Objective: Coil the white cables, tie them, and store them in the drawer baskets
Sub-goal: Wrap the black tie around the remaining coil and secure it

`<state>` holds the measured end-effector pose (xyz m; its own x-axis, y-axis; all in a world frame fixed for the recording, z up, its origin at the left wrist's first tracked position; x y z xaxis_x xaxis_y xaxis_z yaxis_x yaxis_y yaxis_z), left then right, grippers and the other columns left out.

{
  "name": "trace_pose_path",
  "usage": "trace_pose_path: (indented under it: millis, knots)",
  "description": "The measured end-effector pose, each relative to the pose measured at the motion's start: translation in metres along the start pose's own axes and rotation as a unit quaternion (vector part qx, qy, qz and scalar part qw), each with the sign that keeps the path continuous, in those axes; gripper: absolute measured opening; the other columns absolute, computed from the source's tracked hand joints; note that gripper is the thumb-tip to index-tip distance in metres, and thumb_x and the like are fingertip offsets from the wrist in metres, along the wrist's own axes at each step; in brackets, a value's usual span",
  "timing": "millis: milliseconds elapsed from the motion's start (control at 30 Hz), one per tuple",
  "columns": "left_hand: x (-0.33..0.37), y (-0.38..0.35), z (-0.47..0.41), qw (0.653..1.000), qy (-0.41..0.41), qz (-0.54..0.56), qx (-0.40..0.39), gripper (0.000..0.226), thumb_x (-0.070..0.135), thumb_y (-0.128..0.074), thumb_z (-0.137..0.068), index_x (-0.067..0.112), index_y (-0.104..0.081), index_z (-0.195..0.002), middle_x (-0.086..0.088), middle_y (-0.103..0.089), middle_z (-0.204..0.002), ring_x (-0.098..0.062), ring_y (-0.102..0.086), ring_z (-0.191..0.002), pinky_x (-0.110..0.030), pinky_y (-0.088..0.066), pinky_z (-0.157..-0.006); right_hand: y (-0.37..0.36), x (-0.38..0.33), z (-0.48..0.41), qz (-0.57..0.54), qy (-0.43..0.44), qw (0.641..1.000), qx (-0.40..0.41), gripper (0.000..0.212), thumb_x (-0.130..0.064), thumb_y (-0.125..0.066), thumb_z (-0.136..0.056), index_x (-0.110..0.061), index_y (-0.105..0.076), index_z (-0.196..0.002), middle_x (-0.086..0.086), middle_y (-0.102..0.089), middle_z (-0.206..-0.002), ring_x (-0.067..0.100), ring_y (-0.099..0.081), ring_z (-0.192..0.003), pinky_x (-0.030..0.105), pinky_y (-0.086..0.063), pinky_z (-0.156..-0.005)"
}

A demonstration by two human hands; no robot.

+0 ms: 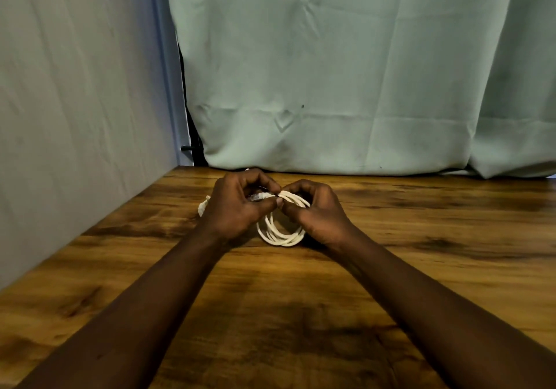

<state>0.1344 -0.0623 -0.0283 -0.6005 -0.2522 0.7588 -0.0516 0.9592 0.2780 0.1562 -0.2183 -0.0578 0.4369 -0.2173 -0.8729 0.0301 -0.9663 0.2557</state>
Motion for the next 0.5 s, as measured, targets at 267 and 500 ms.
trace_pose_path:
  millis: [267, 500]
  knots:
    - [0.01, 0.001, 0.004, 0.999, -0.027, 0.019, 0.04, 0.02, -0.008, -0.08, -0.079, 0.007, -0.071, -0.09, -0.002, -0.077, -0.1, -0.012, -0.073, -0.102, -0.041, -0.06, -0.093, -0.013, 0.012, 0.007, -0.411, -0.207, 0.881, -0.11, 0.028, -0.007, -0.054, -0.095, 0.01, -0.071, -0.109, 0.019, -0.071, -0.09, 0.02, -0.068, -0.065, 0.027, -0.057, -0.055]
    - [0.014, -0.003, 0.003, 0.998, -0.049, 0.039, 0.024, 0.02, -0.014, -0.075, -0.081, 0.002, -0.064, -0.086, -0.008, -0.077, -0.104, -0.021, -0.073, -0.104, -0.041, -0.059, -0.093, -0.018, 0.013, 0.009, -0.445, -0.223, 0.86, -0.112, 0.031, 0.002, -0.07, -0.074, 0.01, -0.072, -0.105, 0.021, -0.073, -0.087, 0.022, -0.074, -0.065, 0.029, -0.063, -0.061]
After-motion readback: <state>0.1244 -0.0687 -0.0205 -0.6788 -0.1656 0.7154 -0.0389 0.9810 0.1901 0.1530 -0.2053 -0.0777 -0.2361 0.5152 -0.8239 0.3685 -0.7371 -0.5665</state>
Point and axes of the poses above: each hand's wrist, its own z-axis away from the middle knuckle, its own y-axis out of the back of the hand, x = y × z, the point moved 8 cm from there along -z, towards the middle knuckle
